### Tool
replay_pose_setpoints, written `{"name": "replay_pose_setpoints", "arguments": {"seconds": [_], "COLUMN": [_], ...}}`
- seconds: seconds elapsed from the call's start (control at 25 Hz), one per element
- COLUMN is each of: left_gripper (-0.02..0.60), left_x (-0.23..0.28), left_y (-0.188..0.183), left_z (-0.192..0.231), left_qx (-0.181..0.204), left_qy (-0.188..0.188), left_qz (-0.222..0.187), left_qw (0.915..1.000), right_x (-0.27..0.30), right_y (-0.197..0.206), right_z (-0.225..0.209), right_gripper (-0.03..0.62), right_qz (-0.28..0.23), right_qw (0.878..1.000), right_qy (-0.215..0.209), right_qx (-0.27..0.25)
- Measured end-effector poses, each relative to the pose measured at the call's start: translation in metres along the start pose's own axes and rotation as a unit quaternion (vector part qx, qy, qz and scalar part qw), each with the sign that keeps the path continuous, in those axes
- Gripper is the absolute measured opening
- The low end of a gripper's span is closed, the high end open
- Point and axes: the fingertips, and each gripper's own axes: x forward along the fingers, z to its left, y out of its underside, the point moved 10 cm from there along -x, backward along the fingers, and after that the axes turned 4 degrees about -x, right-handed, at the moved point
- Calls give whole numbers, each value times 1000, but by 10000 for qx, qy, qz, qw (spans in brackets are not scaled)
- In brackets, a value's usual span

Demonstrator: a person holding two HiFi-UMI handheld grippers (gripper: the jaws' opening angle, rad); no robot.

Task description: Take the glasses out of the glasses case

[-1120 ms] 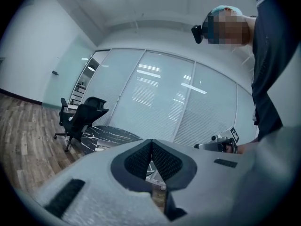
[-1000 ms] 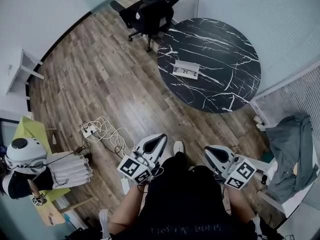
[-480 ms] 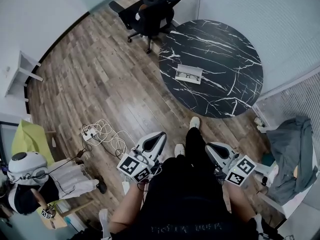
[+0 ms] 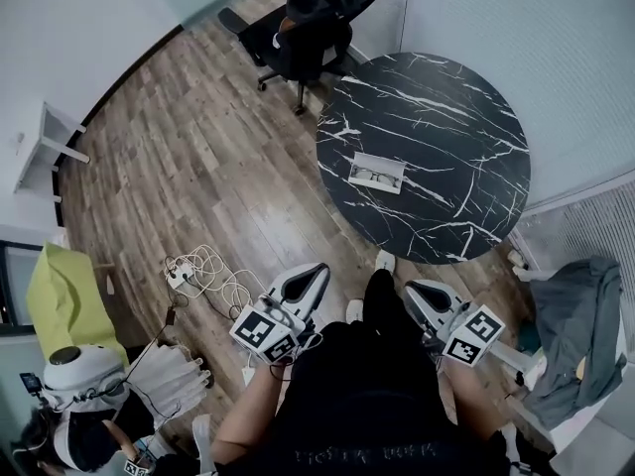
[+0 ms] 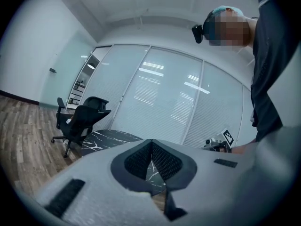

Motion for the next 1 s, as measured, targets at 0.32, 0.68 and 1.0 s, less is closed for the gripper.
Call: {"name": "replay_pose_setpoints", "arguments": {"seconds": [0.32,0.68,1.0], "left_gripper": [18,18,18], "left_x": [71,139,149], "left_y": [-23,-52,-59], "left_z": [27,49,65], "left_qx": [-19,22,-8], "left_qy": [54,-61,-307], "left_qz": [181,178,88], "left_qw": [9998,9998,9995], "right_x": [26,54,75], "right_y": [-37,-85,-97], "right_z": [-66,-136,-167], "right_gripper": [31,32,31], "right_qz": [93,178,552], "right_qw": [9999,9993,9979], "right_qy": [-66,-307,-297], "right_qx": [117,68,-169]}}
